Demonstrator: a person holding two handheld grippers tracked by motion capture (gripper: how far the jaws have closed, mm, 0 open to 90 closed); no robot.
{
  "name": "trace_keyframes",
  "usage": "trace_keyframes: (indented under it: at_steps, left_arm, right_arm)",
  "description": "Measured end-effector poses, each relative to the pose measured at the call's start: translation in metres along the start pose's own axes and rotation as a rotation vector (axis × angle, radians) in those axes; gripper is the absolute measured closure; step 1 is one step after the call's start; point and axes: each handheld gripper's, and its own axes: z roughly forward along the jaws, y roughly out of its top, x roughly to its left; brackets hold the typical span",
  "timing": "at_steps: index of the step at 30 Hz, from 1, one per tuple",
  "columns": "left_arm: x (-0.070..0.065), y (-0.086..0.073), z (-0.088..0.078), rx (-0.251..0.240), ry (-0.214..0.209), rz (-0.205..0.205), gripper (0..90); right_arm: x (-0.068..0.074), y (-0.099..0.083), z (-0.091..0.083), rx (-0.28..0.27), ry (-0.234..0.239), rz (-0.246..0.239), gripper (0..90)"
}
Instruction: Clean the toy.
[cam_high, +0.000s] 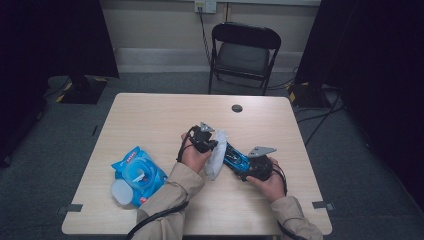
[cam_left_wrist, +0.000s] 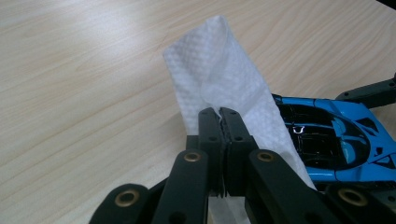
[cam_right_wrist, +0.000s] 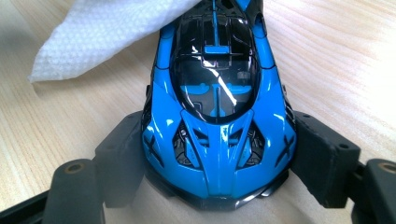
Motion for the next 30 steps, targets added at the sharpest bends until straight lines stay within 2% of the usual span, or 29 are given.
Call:
trace_keyframes:
  at_steps: [3, 8, 11, 13, 17, 20, 25, 30]
  left_arm:
    - [0.000, -0.001, -0.002, 0.000, 0.003, -0.018, 88.6]
    - [0.001, -0.003, -0.011, 0.001, 0.030, -0.018, 88.6]
    - [0.004, -0.007, -0.017, -0.003, 0.047, -0.036, 88.7]
    - [0.006, -0.010, -0.020, 0.008, 0.040, -0.048, 88.7]
    - [0.007, -0.018, -0.025, 0.000, 0.041, -0.067, 88.7]
    - [0.007, -0.022, -0.026, 0.012, 0.056, -0.081, 88.6]
    - [0.007, -0.032, -0.025, 0.034, 0.055, -0.102, 88.6]
    - [0.003, -0.038, -0.020, 0.051, 0.038, -0.090, 88.4]
  right_arm:
    - [0.000, 0.000, 0.000, 0.000, -0.001, 0.000, 25.2]
    - [0.000, 0.000, 0.000, 0.000, -0.001, 0.000, 25.2]
    - [0.000, 0.000, 0.000, 0.000, 0.000, 0.000, 25.2]
    - [0.000, 0.000, 0.000, 0.000, 0.000, 0.000, 25.2]
    - [0.000, 0.000, 0.000, 0.000, 0.000, 0.000, 25.2]
    - [0.000, 0.000, 0.000, 0.000, 0.001, 0.000, 25.2]
    - [0.000, 0.000, 0.000, 0.000, 0.001, 0.000, 25.1]
    - [0.000, 0.000, 0.000, 0.001, 0.000, 0.003, 24.8]
